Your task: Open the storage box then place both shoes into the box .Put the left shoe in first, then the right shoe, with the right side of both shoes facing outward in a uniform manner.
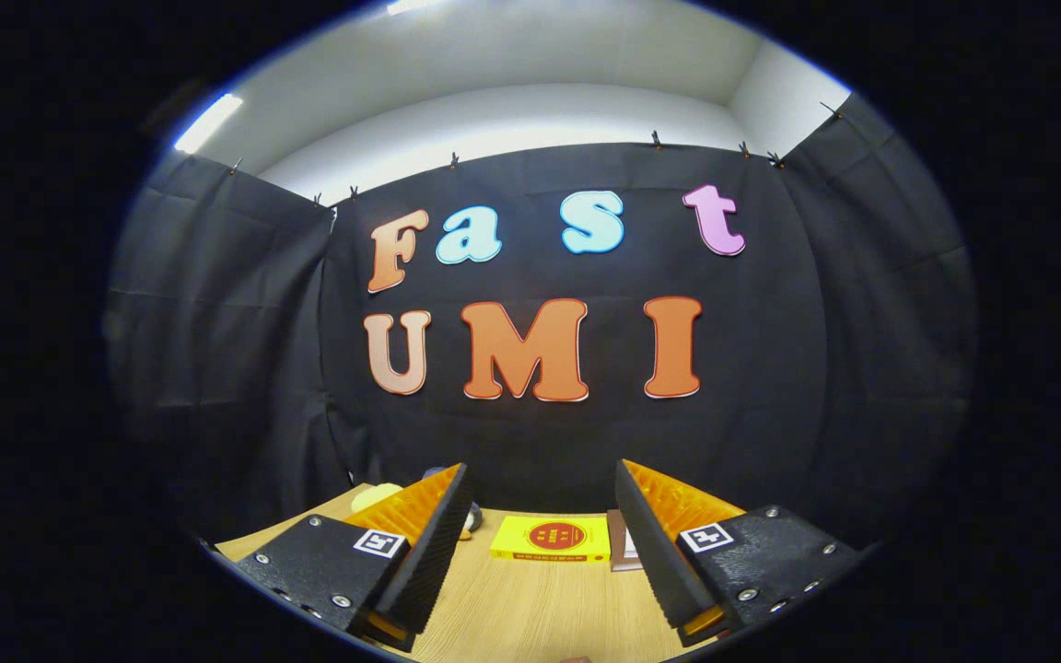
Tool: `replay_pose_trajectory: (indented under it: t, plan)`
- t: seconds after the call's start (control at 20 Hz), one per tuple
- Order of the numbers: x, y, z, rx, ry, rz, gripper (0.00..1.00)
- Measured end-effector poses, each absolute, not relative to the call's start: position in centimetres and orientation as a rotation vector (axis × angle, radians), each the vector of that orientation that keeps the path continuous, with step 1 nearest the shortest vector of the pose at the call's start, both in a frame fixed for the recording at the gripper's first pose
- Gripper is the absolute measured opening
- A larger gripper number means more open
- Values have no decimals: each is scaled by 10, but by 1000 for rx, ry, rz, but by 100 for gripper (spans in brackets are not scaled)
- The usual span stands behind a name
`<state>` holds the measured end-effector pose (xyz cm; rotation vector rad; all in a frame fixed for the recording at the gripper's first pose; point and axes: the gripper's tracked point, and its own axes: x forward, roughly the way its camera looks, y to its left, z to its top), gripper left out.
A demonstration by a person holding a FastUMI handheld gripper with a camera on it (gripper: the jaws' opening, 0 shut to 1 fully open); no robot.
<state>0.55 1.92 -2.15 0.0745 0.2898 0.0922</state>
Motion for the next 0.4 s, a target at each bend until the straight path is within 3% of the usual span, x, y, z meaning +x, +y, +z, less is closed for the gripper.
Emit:
replay_pose_trajectory:
  t: [0.4]
  plan:
    - [10,18,3,80,197,117,95]
